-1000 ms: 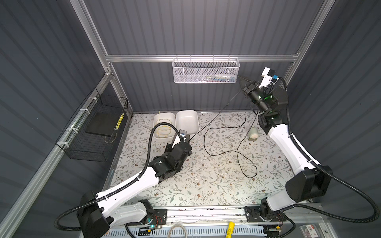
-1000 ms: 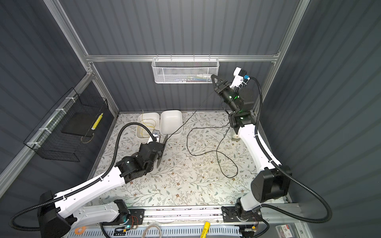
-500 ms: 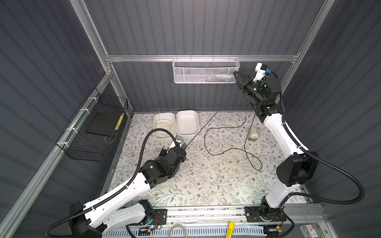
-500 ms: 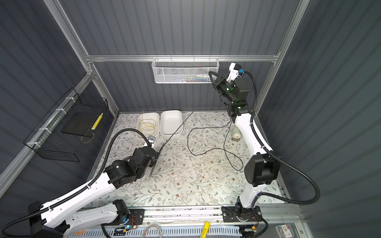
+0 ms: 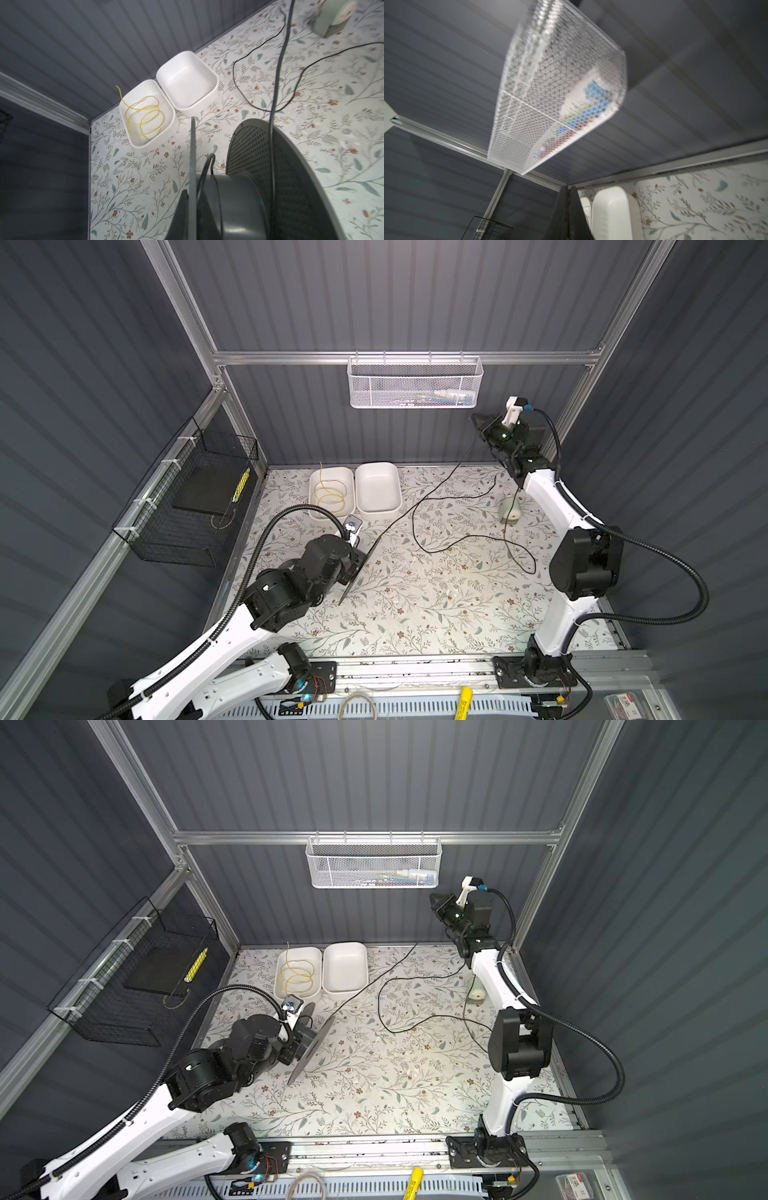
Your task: Wrap the cables
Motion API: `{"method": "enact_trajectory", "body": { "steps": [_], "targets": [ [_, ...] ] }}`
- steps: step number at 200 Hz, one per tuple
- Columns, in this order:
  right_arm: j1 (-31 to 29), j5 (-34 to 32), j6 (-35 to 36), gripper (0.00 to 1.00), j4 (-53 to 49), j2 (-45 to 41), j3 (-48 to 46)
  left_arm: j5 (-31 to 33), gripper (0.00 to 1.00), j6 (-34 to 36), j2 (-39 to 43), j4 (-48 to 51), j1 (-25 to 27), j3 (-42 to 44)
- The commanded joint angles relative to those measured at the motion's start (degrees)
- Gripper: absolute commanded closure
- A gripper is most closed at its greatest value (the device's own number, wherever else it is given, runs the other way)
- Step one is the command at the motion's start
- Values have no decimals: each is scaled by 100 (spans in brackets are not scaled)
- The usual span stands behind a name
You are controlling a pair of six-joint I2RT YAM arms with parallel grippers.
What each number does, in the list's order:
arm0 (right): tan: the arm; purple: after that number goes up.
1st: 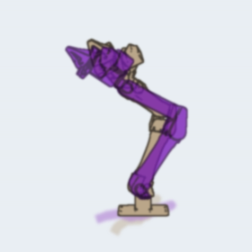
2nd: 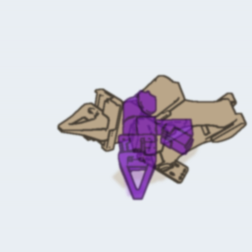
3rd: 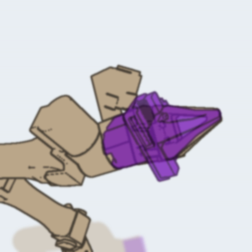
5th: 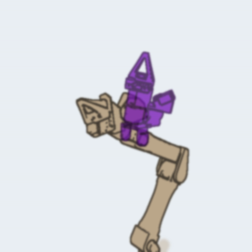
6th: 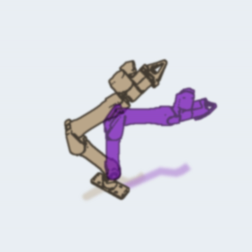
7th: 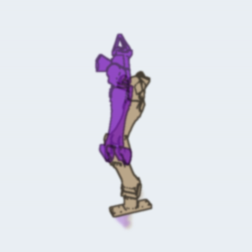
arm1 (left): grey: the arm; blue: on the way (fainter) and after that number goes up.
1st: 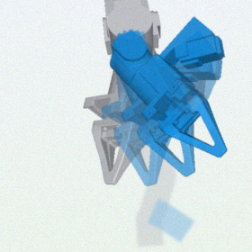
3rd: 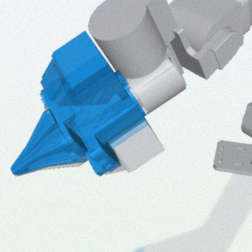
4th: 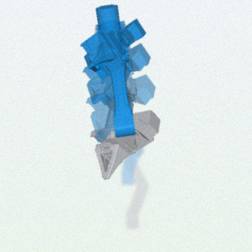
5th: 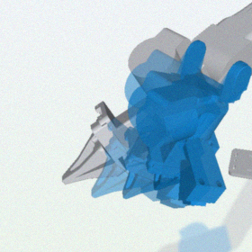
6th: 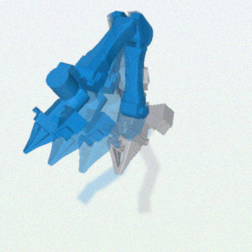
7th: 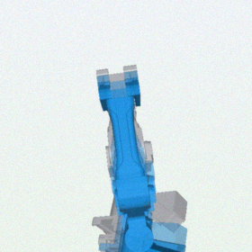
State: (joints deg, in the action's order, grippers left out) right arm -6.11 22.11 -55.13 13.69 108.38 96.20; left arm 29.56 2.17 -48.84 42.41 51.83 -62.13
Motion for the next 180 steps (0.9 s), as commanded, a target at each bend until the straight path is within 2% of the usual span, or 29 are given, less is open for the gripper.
{"method": "enact_trajectory", "body": {
  "steps": [1,23,26,43,68,119,156,180],
  "targets": [
    [-56,-166,237,100,388,-166,-472,-667,100,205,249,-189,4,-592],
    [-139,-224,341,100,602,-292,-1081,-795,100,126,206,-278,10,-979],
    [-156,-420,375,100,636,-313,-1172,-801,100,113,180,-278,6,-1052],
    [-269,-575,453,100,812,-419,-1630,-919,100,2,-67,-297,10,-1502],
    [-516,-900,767,100,911,-640,-2266,-1148,100,-123,-587,-339,11,-2502],
    [-1109,-1578,1087,100,1258,-1085,-3545,-562,100,-525,-1610,-832,2,-3826],
    [-1637,-1918,1136,100,1543,-1318,-4311,-172,100,-995,-2060,-1581,-108,-4060],
    [-2044,-2240,1178,100,1692,-1640,-4850,204,100,-1382,-2262,-2057,-427,-3993]
  ]
}}
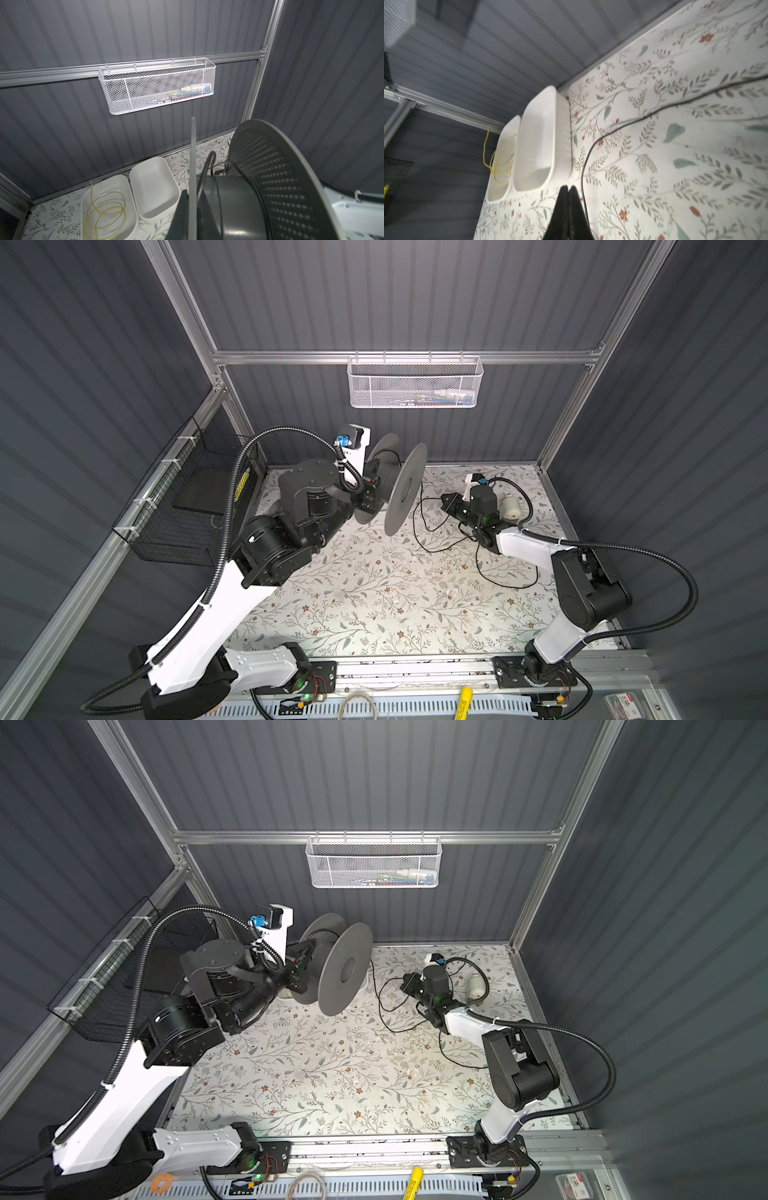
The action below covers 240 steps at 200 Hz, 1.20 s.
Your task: Wrap the cables
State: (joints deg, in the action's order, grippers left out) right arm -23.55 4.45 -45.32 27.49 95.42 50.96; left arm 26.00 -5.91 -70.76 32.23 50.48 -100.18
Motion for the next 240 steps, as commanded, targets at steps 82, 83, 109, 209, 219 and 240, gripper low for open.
{"method": "enact_trajectory", "body": {
  "steps": [82,83,109,209,219,240],
  "targets": [
    [-1590,-762,55,100,134,-2386,-1397,2549,100,504,-1181,-2975,-819,437],
    [-1600,-757,61,100,121,-2413,-1396,2567,100,526,-1201,-2994,-824,446],
    [-1932,-680,212,100,-296,-3071,-1181,2907,100,829,-1542,-3233,-945,654],
    [-1213,552,526,100,-984,-3469,777,2643,100,1030,-1686,-2414,-1163,1785],
    [-975,795,473,100,-1044,-3311,1084,2577,100,973,-1581,-2193,-1163,1862],
    [-665,1140,480,100,-1149,-2865,1740,2376,100,872,-1400,-1837,-1154,2377]
  ]
}}
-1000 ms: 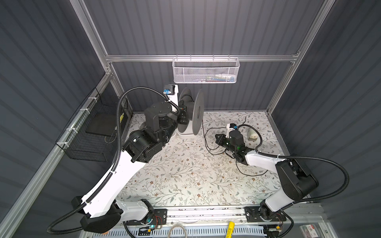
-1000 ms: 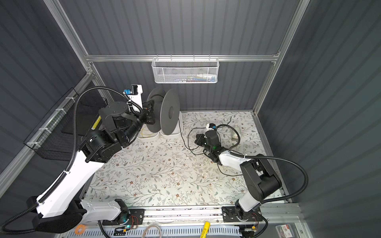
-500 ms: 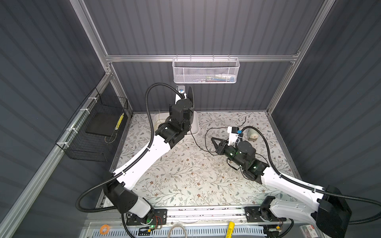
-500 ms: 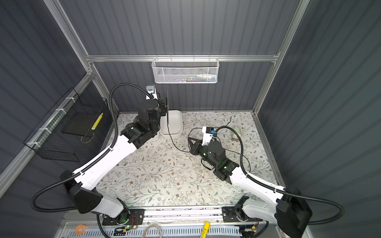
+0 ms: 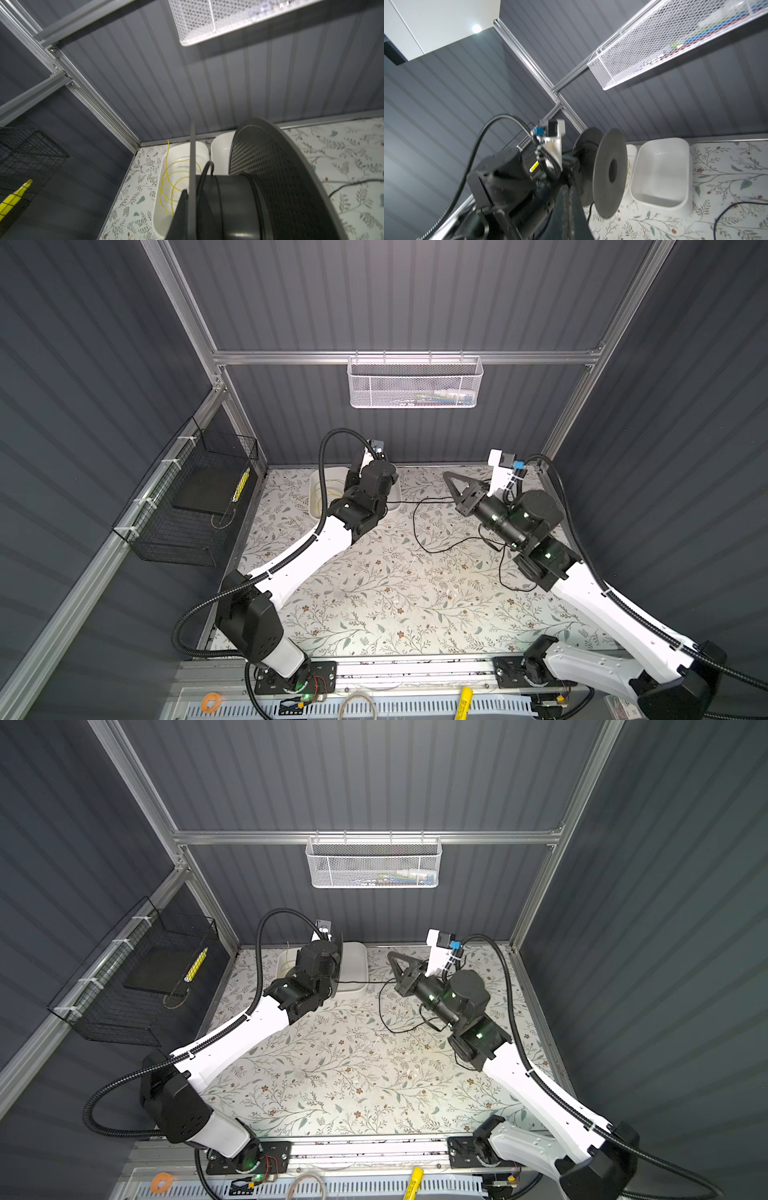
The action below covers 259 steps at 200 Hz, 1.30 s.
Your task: Wrap the cables
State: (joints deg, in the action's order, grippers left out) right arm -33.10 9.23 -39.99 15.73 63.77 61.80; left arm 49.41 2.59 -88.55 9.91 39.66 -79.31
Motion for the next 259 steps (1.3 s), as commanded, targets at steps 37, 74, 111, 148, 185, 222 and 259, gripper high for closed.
{"method": "enact_trajectory", "body": {
  "steps": [37,74,111,148,185,222,259],
  "targets": [
    [822,1327,-467,96,89,1017,1561,-203,100,11,690,888,99,791],
    [1395,1523,-1073,92,516,1411,1812,-133,100,-71,1033,1355,340,1107],
    [1850,1565,-1592,90,917,1658,1896,-36,100,-218,1386,1804,481,1309],
    [2281,1529,-1857,88,1000,1745,1977,158,100,-335,1806,2123,481,1627],
    [2786,1572,-2013,86,960,1627,1959,353,100,-324,2221,2428,473,1828],
    [3256,1651,-2230,86,959,1418,1760,412,100,-296,2570,2747,280,1805],
    [3615,1734,-2401,86,1095,1238,1423,573,100,-104,2813,2963,80,1523]
  ]
}}
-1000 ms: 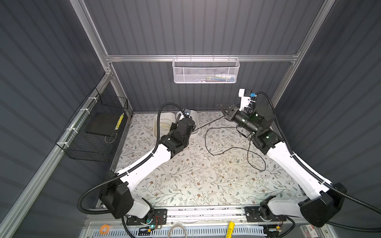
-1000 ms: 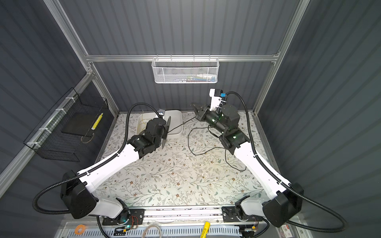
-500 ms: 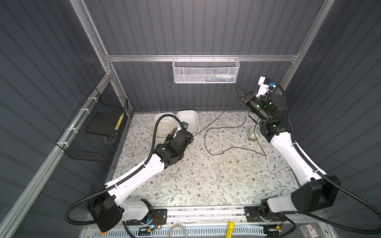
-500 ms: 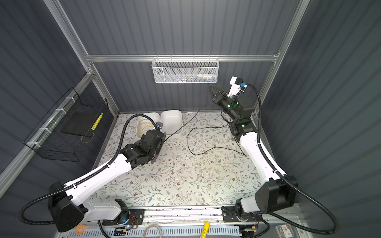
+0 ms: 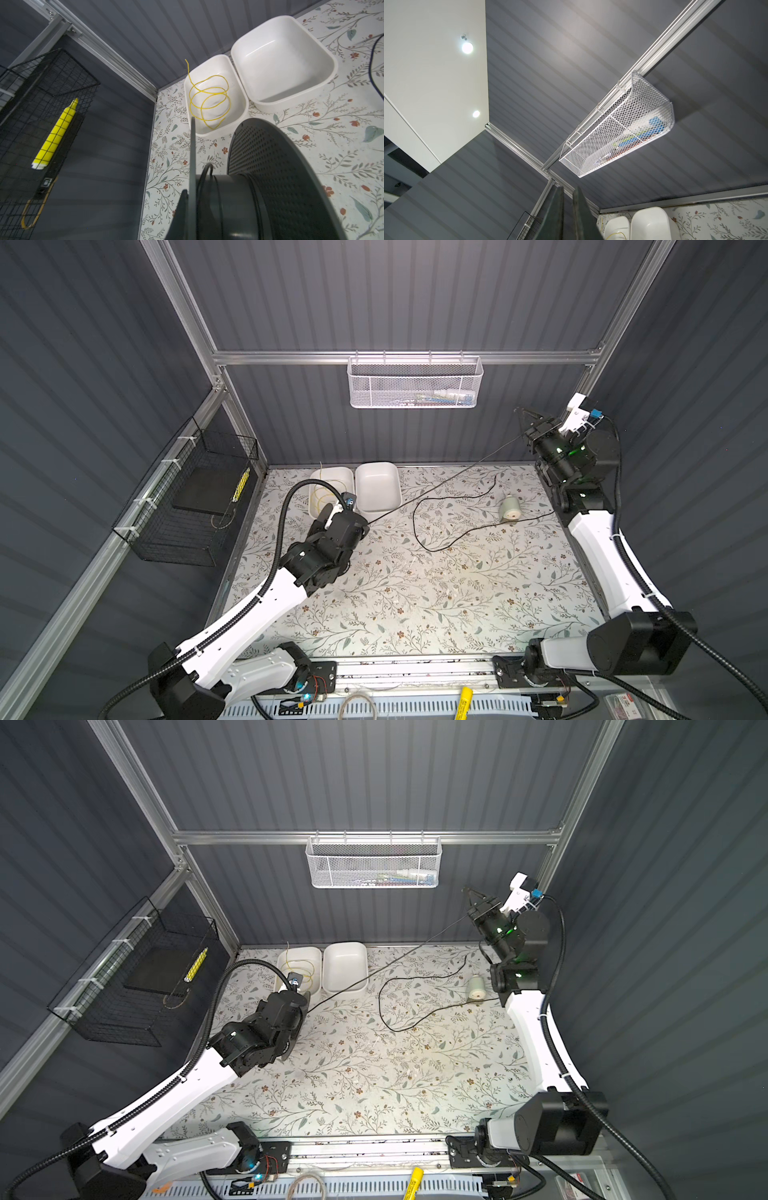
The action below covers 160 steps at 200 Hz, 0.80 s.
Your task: Wrap the cables
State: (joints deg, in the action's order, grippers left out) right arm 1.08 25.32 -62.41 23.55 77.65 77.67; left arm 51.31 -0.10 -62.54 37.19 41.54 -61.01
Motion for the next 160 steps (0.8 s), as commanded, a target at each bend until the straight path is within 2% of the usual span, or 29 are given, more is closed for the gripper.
{"method": "enact_trajectory", "body": {
  "steps": [1,45,69,78,110,160],
  "targets": [
    [223,130,-177,86,320,-159,-180,381,100,166,214,240,-114,-310],
    [759,210,-349,87,411,-303,-489,132,100,344,425,371,-515,-306],
    [914,284,-424,96,429,-256,-500,-120,100,378,523,394,-727,-281],
    [915,327,-446,100,446,-210,-479,-185,100,402,535,394,-759,-281],
    [882,430,-638,100,638,-60,-540,-196,100,518,357,555,-767,-576],
    [695,351,-455,100,535,145,-388,-692,100,797,53,940,-766,-1102]
  ]
}}
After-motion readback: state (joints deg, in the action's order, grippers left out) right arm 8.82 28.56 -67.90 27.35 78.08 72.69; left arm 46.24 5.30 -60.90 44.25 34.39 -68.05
